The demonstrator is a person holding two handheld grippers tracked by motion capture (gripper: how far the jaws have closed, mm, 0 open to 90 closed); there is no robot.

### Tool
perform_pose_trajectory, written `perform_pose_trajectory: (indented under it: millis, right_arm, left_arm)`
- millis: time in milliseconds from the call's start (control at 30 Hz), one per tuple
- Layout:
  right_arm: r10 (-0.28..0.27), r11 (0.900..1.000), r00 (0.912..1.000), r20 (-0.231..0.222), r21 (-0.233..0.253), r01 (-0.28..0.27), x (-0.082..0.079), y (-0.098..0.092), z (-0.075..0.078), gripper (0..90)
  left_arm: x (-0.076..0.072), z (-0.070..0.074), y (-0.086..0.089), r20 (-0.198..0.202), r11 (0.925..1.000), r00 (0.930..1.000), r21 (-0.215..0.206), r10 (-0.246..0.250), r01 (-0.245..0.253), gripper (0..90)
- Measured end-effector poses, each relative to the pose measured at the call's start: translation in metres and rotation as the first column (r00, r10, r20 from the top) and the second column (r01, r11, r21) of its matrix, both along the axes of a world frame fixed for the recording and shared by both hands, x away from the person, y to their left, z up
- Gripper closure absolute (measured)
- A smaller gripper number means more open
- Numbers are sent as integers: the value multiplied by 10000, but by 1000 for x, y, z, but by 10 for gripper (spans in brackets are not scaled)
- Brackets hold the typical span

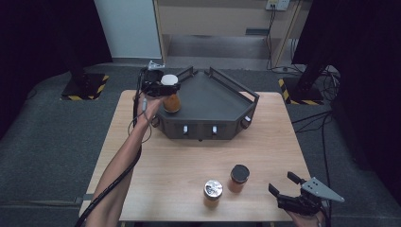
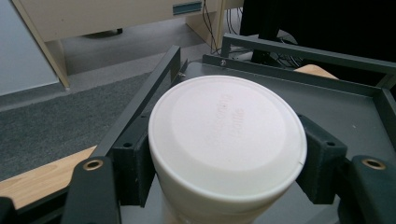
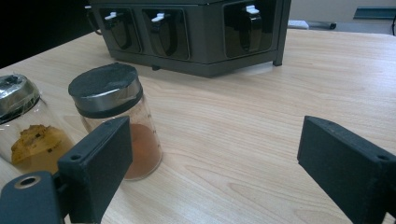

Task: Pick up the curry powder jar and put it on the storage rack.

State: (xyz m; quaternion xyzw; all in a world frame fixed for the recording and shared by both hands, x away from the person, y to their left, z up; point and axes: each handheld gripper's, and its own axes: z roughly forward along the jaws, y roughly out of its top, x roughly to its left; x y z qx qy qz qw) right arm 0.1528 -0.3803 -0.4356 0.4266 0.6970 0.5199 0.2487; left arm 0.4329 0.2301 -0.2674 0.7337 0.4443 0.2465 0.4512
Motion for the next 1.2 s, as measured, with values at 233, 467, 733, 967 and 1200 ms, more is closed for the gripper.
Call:
perform_pose_trajectory:
  millis: [233,467,733,967,1200]
  right_arm:
    - [-5,10000,10000,9,22,5,0,0,0,104]
    - [14,10000,10000,12,0,-14,0,0,0,104]
    - [17,10000,10000,11,-15,-17,0,0,0,104]
    - [34,10000,10000,23,-28,-34,0,0,0,104]
    - [41,10000,10000,14,-45,-41,0,0,0,104]
  left_arm:
    - [1,-6,-1,17,10000,10000,-67,60,-60,323]
    - [-1,-10,1,110,9999,9999,-131,88,-87,322]
    - [-2,-12,1,120,9995,9999,-276,123,-120,314]
    - [-5,-12,2,358,9992,9991,-351,211,-199,182]
    - [-10,-5,7,591,9978,9980,-638,207,-169,90]
